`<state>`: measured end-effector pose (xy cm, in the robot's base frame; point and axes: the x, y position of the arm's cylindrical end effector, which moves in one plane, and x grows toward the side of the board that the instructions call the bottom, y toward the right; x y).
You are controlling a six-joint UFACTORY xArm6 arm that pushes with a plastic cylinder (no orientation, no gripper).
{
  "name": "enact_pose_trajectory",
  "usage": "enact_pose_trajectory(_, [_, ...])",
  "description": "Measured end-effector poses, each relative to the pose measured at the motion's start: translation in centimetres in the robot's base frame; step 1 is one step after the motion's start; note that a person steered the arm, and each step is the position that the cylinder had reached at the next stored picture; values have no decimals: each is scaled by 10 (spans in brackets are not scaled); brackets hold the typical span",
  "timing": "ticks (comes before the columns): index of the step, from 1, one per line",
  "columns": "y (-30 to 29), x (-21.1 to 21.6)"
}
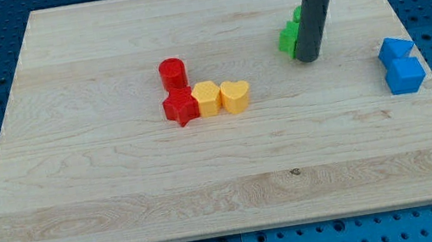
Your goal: Push green star towards red circle
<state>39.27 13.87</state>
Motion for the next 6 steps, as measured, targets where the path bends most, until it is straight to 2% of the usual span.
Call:
enact_pose_trajectory(2, [46,-5])
enact_pose_trajectory(3, [31,-16])
enact_pose_trajectory(6, [-74,-49])
